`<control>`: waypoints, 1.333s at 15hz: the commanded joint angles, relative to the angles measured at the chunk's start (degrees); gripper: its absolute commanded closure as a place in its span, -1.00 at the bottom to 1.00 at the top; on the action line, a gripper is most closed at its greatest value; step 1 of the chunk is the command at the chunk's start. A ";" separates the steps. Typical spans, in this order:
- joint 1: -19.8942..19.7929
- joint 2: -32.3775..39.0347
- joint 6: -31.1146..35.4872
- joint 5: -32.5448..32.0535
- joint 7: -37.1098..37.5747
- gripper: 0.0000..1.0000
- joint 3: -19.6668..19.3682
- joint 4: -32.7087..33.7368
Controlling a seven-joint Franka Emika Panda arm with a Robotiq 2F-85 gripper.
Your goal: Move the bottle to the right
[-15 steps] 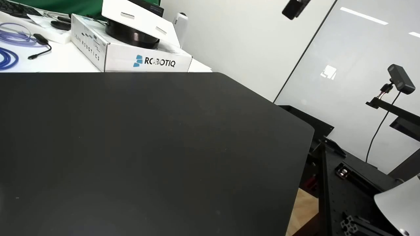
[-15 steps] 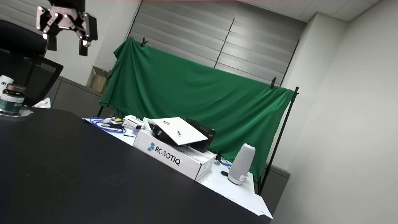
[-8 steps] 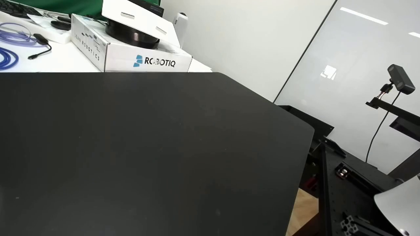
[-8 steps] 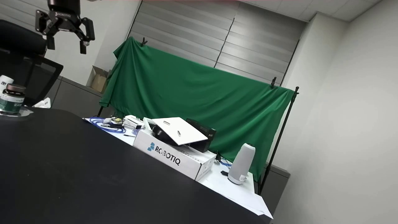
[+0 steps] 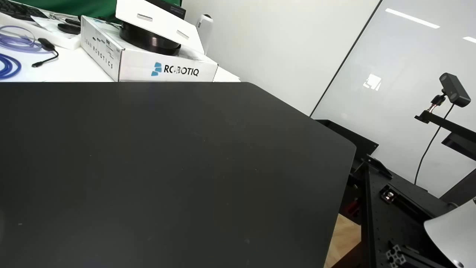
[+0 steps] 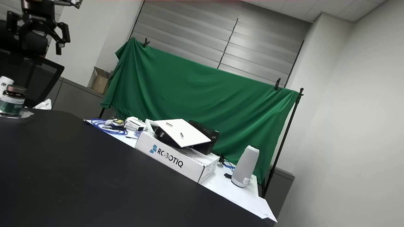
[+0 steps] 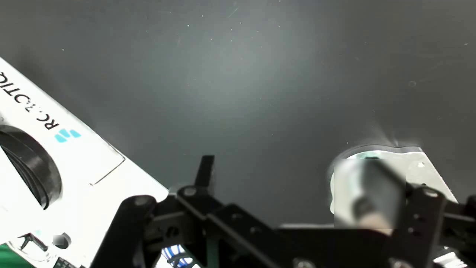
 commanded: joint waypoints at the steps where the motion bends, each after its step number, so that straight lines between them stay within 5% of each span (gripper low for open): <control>1: 2.00 0.33 -0.17 0.27 -0.26 -1.00 -2.11 0.45; 8: 1.97 1.50 -0.82 0.02 -0.74 -1.00 -2.52 2.08; 20: 4.88 22.32 -8.41 0.84 -12.74 -1.00 -8.86 29.31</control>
